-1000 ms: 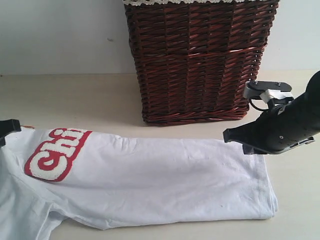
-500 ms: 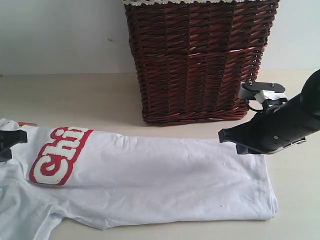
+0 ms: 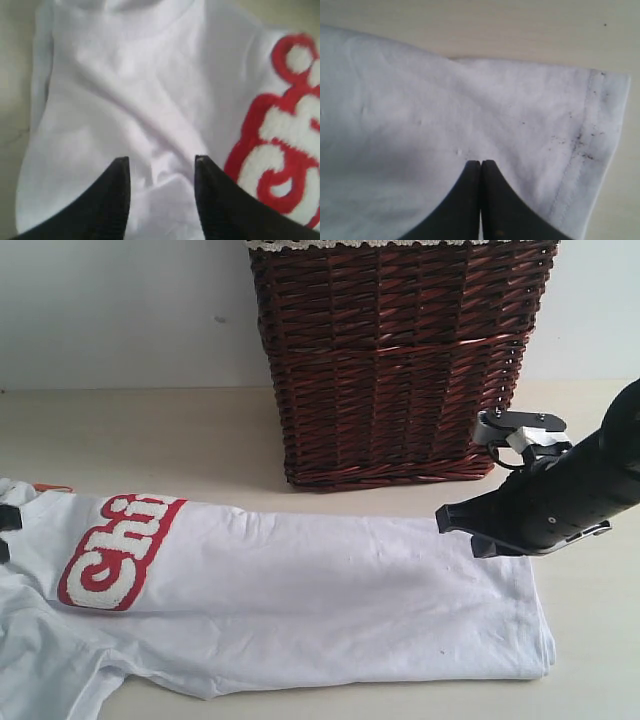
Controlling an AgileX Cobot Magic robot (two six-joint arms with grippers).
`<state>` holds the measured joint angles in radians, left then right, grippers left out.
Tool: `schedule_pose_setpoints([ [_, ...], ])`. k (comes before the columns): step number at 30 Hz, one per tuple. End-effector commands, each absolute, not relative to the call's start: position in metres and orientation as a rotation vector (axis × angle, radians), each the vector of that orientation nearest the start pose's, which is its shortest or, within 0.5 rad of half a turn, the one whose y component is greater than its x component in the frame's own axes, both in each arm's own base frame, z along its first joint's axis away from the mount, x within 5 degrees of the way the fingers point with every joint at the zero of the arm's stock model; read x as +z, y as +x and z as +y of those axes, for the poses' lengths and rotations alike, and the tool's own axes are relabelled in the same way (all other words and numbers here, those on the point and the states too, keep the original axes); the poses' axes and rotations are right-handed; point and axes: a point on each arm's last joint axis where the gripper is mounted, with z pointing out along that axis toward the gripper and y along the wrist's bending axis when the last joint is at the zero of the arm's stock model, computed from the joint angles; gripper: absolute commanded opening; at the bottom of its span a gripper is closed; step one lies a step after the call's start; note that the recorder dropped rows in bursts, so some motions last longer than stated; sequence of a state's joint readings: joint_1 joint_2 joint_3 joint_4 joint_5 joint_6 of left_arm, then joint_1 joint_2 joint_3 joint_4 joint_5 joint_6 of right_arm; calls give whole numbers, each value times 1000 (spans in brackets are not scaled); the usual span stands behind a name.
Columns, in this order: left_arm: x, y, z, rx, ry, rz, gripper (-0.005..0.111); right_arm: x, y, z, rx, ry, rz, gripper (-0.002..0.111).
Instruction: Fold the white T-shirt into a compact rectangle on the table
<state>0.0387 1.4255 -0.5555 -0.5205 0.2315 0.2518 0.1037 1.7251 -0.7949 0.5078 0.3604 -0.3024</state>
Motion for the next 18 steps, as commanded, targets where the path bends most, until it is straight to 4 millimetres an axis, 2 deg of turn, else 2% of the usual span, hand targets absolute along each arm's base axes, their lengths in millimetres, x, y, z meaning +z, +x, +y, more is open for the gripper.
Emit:
schedule_pose_setpoints([
  [1,209,254,-6,-257,-304,2383,42,145,301,47,312,57,2711,0],
  [3,211,262,-13,-262,-257,2384,42,145,302,47,310,58,2707,0],
  [4,196,274,-22,-259,-201,2439,42,145,302,47,308,59,2704,0],
  [5,175,289,-30,-222,-134,2481,34,145,302,47,309,59,2705,0],
  [6,154,299,-34,-173,-107,2490,16,144,303,46,302,62,2699,0],
  [7,144,304,-33,-143,-117,2485,1,140,305,45,285,60,2691,0],
  [10,127,310,-29,-90,-134,2476,0,122,313,45,263,56,2722,0],
  [14,99,311,-21,-54,-170,2549,0,99,325,47,263,60,2782,0],
  [15,89,311,-13,-41,-198,2583,0,94,325,47,256,49,2798,0],
  [18,78,308,5,-30,-281,2633,0,92,325,45,219,-10,2805,0],
])
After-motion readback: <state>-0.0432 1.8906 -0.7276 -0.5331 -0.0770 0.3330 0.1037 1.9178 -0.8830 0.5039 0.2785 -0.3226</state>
